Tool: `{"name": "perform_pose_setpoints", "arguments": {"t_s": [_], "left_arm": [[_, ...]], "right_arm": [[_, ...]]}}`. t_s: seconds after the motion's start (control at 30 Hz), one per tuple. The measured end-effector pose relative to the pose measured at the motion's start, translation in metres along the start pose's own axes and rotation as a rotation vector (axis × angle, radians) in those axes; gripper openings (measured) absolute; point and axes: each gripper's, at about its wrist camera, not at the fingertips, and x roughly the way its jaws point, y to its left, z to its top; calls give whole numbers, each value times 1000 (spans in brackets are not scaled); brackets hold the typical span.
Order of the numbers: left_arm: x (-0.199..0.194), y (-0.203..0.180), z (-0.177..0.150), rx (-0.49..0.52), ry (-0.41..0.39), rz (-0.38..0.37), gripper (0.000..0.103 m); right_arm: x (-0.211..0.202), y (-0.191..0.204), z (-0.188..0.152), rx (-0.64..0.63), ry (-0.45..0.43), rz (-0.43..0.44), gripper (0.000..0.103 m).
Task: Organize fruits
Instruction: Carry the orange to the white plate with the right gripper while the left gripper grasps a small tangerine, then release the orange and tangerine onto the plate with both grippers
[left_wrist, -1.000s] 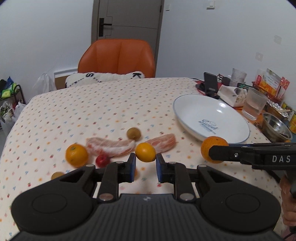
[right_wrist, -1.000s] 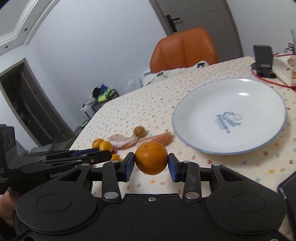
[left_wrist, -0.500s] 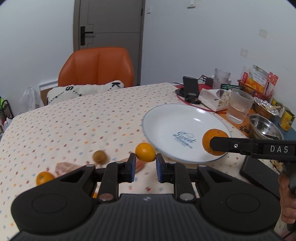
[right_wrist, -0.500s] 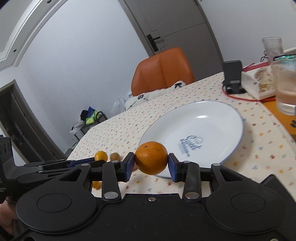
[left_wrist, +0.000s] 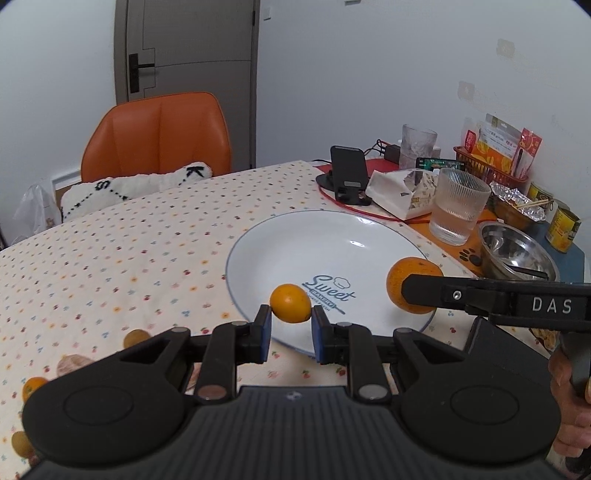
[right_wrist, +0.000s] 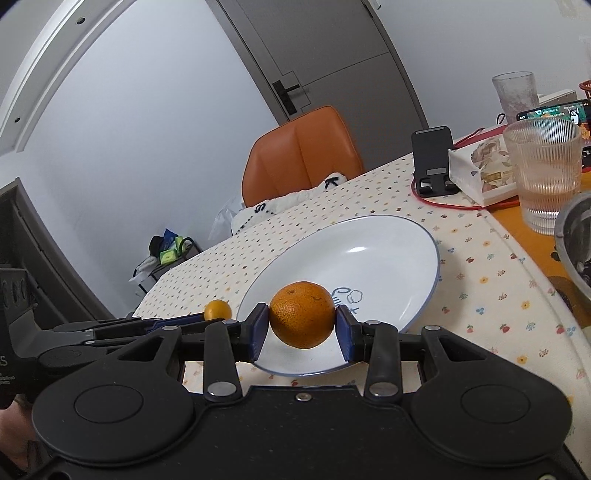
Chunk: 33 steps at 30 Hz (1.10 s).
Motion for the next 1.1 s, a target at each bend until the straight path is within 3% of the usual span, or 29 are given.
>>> {"name": "perform_pose_setpoints", "arguments": {"t_s": [0.37,0.73,0.8,0.97,1.1], "left_arm": [[27,-4,8,-9,30,-19,21],[26,-3,8,1,60,18,26],[23,-2,7,-1,62,24,32],[10,5,6,-19,52,36,60],[-2,13,5,-36,36,58,73]], "right_arm": [[11,-7,5,-4,13,-8,38],[13,-6,3,5,11,-6,40],[11,-4,3,4,10,-6,41],[6,4,3,-4,7,-11,49],[1,11,4,-12,0,-9,57]]}}
